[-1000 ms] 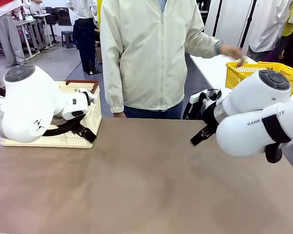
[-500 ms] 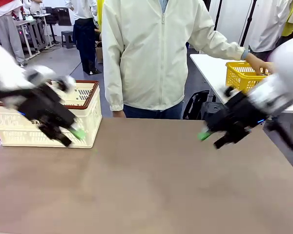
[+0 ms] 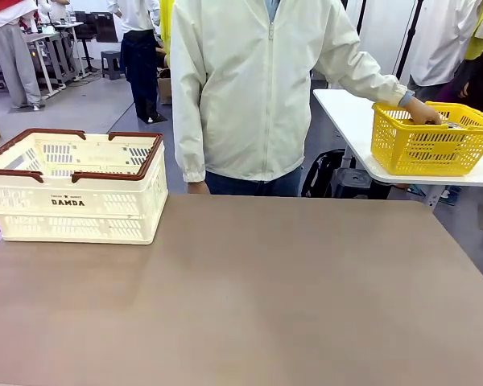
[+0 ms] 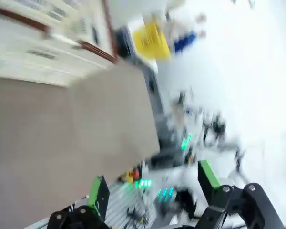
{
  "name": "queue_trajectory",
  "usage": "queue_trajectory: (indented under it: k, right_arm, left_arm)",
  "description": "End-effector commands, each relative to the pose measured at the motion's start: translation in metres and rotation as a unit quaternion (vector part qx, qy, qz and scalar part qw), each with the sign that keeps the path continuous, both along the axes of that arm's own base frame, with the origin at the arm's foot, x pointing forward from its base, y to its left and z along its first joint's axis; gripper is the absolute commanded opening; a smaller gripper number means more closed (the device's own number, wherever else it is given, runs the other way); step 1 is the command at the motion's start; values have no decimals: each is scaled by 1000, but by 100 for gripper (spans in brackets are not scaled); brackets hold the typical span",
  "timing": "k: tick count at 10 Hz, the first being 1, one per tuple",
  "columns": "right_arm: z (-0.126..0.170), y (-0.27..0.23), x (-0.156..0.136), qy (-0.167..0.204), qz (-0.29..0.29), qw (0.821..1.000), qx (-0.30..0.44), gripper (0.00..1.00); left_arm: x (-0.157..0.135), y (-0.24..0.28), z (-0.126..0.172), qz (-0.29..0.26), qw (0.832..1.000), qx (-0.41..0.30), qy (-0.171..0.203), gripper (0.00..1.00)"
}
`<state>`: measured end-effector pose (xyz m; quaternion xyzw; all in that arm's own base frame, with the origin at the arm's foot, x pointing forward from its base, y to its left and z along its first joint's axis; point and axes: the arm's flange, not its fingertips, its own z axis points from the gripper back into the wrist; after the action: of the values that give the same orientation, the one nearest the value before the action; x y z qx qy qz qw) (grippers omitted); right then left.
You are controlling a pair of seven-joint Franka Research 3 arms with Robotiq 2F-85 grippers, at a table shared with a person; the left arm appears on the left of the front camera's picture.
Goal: Place the drinks into the Shopping basket.
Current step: Pick up one drink and place it into the Shopping basket.
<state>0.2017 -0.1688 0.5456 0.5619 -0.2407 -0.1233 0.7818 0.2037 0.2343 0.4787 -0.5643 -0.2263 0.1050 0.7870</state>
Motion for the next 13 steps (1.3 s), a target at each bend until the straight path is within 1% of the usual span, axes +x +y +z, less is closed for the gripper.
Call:
queue_trajectory:
  k: [1, 2, 3, 4, 13]
  right_arm:
    - [-92, -7, -38, -28, -124, 986, 103, 100]
    - [-110, -16, -47, -20, -166, 979, 113, 100]
    - [-127, -3, -44, -18, -183, 983, 19, 100]
    - [-43, -83, -49, 5, -138, 987, 88, 100]
    - [-43, -83, -49, 5, -138, 987, 88, 100]
  left_arm:
    - [10, 45, -46, 116, 985, -119, -34, 100]
    - [-6, 60, -60, 160, 978, -125, -49, 100]
    - [-6, 53, -71, 170, 982, -64, -49, 100]
    - [-30, 64, -58, 140, 986, -95, 4, 100]
    - [-30, 64, -58, 140, 986, -95, 4, 100]
